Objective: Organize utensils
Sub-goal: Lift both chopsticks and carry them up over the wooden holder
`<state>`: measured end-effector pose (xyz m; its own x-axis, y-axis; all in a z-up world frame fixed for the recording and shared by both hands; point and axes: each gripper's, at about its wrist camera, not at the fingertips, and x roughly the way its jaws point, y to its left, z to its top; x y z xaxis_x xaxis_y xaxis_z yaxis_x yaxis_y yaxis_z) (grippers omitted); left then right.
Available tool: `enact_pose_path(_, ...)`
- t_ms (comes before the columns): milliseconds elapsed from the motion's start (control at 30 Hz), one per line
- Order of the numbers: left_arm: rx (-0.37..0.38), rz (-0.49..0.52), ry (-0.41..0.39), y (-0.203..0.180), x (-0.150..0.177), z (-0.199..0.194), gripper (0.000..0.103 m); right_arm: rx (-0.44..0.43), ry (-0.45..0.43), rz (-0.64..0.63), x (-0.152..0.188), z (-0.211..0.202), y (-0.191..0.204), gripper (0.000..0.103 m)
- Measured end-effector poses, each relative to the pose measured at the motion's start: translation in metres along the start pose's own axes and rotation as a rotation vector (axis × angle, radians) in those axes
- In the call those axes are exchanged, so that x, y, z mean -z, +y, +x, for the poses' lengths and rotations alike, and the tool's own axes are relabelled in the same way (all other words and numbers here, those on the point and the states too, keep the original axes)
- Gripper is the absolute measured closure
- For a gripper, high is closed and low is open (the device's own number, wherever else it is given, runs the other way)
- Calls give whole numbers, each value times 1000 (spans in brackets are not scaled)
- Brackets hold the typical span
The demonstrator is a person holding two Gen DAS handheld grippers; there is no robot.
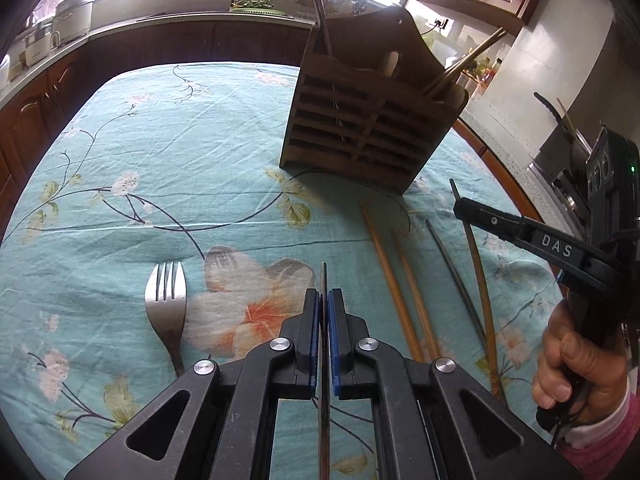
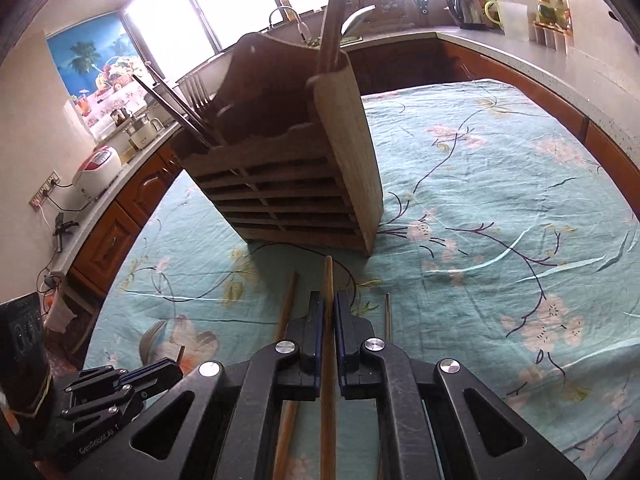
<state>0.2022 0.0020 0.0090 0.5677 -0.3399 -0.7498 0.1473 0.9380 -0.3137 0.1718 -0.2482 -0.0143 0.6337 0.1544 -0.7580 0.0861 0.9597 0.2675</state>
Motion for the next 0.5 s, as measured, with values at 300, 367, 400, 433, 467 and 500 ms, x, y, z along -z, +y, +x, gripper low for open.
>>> enact_pose_path(300,67,2,-147,-1,0,-72,101,-55,-109,-25,-6,-58,22,98)
enact_pose_path(367,78,10,-176,-2,3,-89,101,-61,-134,-32,-8,-68,28,98)
enact_pose_path(400,84,12,-191,-2,5,-99,101,-64,-147,-36,-8,-73,30,98)
enact_pose_path(433,92,12,-203,-2,6,-106,101,-68,-159,-40,-8,-78,32,98)
enact_pose_path(467,100,13,-214,-2,7,-112,101,-70,-173,-44,-9,-85,34,98)
enact_pose_path(500,108,14,-224,-2,8,-118,101,-72,-186,-47,-10,-90,35,98)
